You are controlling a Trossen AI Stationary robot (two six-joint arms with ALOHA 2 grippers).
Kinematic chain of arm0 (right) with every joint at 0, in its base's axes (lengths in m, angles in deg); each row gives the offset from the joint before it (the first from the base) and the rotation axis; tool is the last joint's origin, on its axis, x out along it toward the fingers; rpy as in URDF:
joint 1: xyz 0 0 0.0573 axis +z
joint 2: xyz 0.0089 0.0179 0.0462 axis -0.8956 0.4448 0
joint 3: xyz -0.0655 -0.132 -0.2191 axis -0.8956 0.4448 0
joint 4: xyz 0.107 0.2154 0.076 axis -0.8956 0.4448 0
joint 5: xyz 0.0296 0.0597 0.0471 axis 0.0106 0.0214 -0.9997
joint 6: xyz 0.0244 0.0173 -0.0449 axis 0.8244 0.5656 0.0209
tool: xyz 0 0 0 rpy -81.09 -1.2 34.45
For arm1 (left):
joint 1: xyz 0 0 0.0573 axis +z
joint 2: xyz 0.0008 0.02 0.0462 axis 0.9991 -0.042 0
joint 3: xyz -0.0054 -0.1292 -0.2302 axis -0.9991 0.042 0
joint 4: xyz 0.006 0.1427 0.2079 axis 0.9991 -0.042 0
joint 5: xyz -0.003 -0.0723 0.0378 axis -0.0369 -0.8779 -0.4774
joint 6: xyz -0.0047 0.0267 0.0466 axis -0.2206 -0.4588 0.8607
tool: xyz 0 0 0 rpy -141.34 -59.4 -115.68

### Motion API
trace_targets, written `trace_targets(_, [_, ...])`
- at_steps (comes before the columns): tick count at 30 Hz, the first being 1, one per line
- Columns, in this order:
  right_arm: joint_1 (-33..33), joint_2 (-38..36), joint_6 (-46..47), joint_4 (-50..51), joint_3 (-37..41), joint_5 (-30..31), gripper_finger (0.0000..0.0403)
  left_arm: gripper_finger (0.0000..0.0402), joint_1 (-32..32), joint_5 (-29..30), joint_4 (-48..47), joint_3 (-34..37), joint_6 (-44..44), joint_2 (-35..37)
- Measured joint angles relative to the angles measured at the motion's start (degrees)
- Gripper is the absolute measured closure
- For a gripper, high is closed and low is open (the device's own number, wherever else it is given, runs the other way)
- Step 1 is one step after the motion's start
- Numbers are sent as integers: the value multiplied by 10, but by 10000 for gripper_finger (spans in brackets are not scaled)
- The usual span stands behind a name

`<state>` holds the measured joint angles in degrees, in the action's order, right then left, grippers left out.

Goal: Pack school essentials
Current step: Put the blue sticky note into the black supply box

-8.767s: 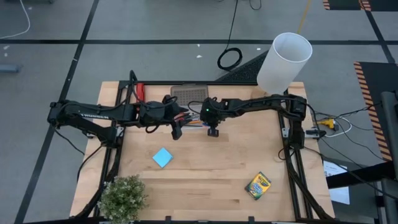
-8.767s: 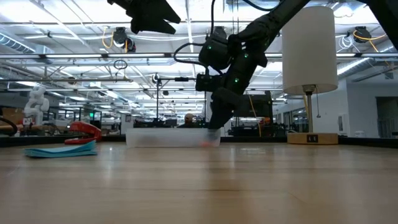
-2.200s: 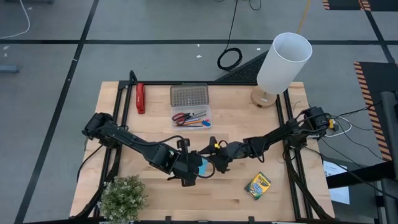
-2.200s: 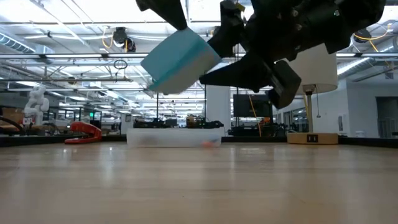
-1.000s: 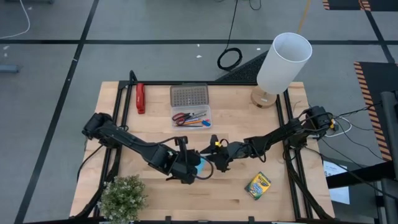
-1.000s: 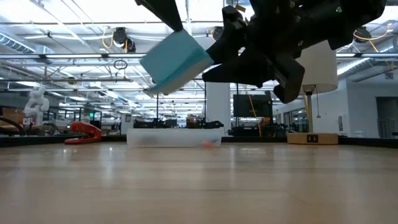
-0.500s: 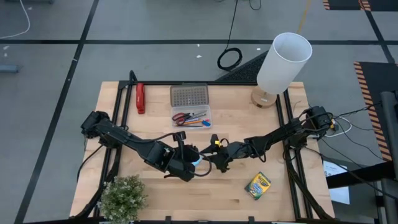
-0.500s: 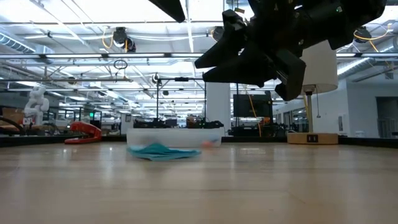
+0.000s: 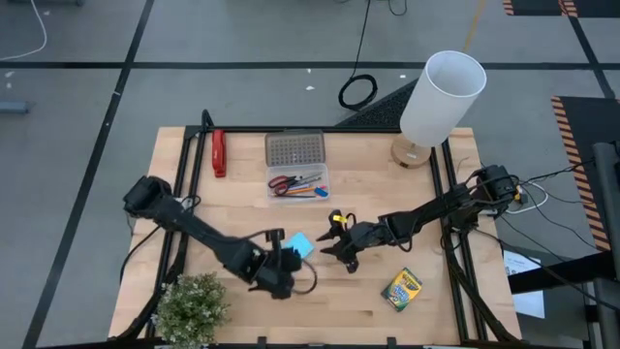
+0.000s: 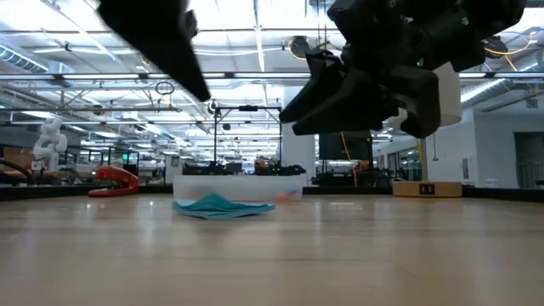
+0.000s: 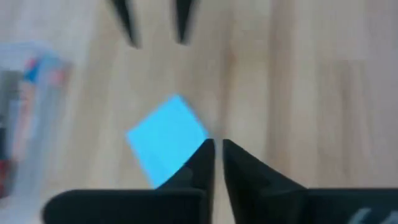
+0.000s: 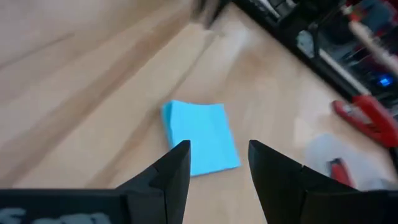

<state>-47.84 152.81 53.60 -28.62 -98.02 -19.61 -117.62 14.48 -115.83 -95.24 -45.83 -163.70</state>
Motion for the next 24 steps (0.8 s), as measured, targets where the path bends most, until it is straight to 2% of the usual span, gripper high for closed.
trace_targets(3, [0, 0, 19, 17, 0, -9, 247, 327, -19, 5, 85, 64, 9, 0])
trace_targets(8, [5, 0, 43, 29, 0, -10, 247, 248, -31, 53, 241, 148, 49, 0])
trace_targets(12, [5, 0, 55, 30, 0, -11, 247, 217, -29, 71, 292, 184, 83, 0])
trace_targets(15, [5, 0, 56, 30, 0, -10, 247, 222, -22, 72, 290, 201, 92, 0])
trace_targets(20, [5, 0, 56, 30, 0, -10, 247, 264, -16, 65, 298, 224, 100, 0])
trace_targets(22, [5, 0, 57, 30, 0, -10, 247, 282, -17, 85, 293, 228, 95, 0])
trace_targets(24, [5, 0, 66, 30, 0, -8, 247, 297, -12, 115, 276, 229, 50, 0])
